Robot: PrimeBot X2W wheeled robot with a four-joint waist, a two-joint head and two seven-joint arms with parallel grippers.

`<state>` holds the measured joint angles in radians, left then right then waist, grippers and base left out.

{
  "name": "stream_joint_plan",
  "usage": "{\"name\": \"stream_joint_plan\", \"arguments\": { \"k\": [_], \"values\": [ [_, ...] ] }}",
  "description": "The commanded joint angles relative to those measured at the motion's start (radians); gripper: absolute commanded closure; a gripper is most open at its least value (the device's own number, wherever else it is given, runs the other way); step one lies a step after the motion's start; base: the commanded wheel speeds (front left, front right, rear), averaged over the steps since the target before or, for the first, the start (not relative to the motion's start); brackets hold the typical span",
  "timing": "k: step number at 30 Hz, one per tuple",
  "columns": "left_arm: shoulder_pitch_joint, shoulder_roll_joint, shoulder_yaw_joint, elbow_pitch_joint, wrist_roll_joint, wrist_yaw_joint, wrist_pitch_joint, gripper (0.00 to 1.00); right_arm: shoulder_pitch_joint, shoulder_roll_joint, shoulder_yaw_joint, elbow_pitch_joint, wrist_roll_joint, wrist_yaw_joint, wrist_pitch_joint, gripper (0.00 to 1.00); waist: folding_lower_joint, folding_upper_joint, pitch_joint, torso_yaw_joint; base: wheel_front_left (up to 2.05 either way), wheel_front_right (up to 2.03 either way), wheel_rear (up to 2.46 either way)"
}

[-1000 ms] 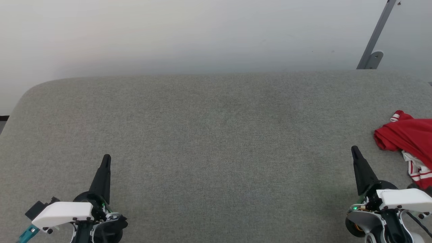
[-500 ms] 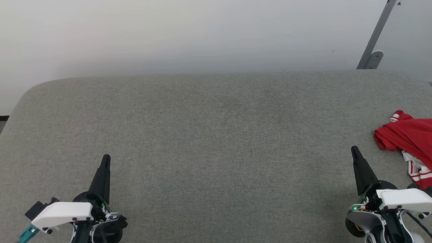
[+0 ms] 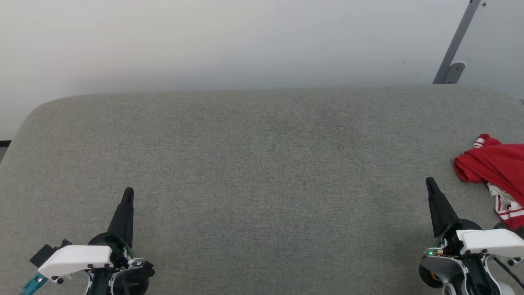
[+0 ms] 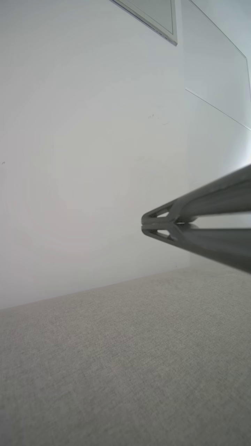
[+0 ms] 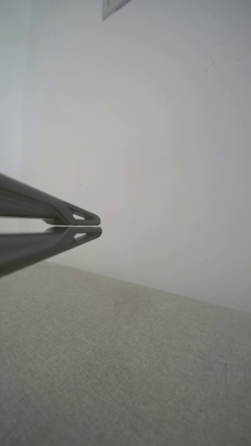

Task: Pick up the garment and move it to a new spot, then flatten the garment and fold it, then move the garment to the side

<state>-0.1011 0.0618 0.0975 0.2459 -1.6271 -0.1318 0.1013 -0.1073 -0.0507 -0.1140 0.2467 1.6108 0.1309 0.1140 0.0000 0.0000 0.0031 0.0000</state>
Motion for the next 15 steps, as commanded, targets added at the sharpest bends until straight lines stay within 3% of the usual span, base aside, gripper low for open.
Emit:
{"name": "stream_joint_plan", "arguments": {
  "k": [1, 15],
  "values": [
    [-0.014, -0.002, 0.003, 0.000, 0.003, 0.002, 0.004, 1.00, -0.004, 0.001, 0.001, 0.000, 0.004, 0.000, 0.001, 1.00, 0.0000, 0.0000, 0.000, 0.000, 0.00, 0.00, 0.00],
    [-0.014, -0.004, 0.006, 0.000, 0.006, 0.002, 0.005, 1.00, -0.004, 0.001, 0.001, 0.000, 0.004, 0.000, 0.001, 1.00, 0.0000, 0.0000, 0.000, 0.000, 0.00, 0.00, 0.00]
  ]
}}
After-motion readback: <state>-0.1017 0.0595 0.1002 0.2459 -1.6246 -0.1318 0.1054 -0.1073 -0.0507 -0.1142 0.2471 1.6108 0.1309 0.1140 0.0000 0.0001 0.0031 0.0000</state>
